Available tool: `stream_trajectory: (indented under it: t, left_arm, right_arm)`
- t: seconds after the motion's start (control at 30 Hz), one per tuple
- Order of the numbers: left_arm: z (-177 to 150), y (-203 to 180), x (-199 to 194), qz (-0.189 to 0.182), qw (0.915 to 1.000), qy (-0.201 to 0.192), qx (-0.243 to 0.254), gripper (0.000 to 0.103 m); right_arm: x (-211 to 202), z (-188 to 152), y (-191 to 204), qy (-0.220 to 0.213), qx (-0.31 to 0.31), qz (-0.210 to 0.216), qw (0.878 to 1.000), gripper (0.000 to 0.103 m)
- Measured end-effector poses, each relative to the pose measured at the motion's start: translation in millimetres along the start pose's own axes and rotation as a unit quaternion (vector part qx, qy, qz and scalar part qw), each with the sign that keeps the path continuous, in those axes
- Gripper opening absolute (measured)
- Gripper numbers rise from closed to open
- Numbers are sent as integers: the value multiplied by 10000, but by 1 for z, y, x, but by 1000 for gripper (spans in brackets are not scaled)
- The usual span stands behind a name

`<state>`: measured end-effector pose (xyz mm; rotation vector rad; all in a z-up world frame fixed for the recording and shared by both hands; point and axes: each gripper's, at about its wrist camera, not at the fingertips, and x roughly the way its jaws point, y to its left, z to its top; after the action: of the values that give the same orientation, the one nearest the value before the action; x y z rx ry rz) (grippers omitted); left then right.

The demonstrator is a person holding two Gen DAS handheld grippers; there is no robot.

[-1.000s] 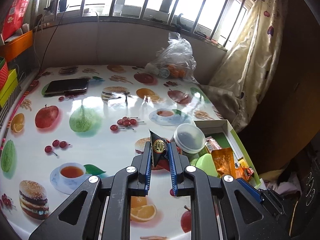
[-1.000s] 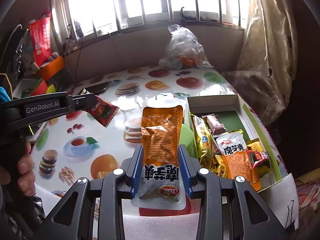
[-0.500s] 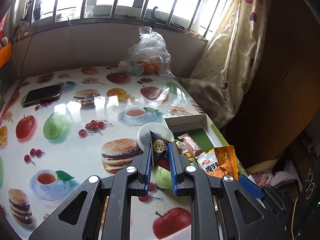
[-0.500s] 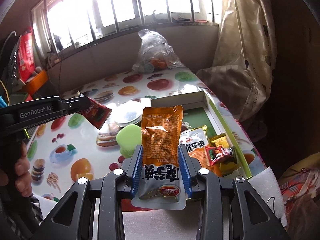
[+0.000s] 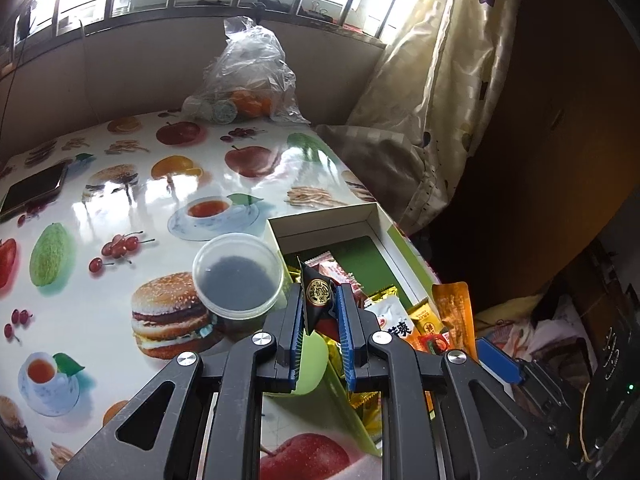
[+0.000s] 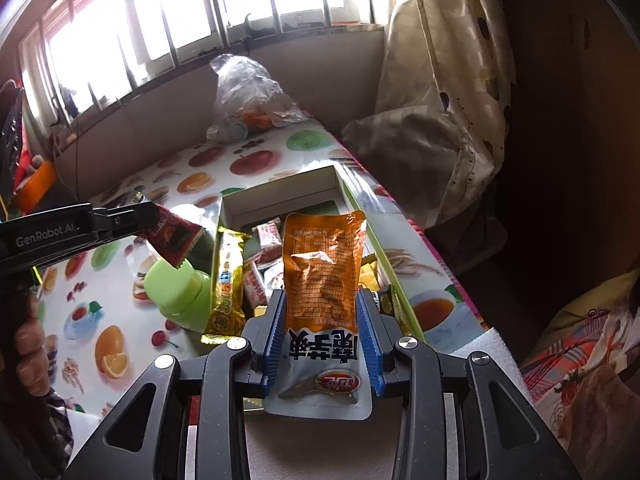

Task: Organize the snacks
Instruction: 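Carry the chocolate bar and orange packet over the green box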

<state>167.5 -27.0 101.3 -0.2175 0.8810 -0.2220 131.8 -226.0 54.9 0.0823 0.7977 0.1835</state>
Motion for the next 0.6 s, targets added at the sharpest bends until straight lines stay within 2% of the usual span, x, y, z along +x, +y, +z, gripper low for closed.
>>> stream_trajectory:
  t: [0.6]
  left_arm:
    - [-3,-17,59,-32,9983,562,125,17]
  right_arm:
    - [32,5,-8,202,-156,79,9996,35]
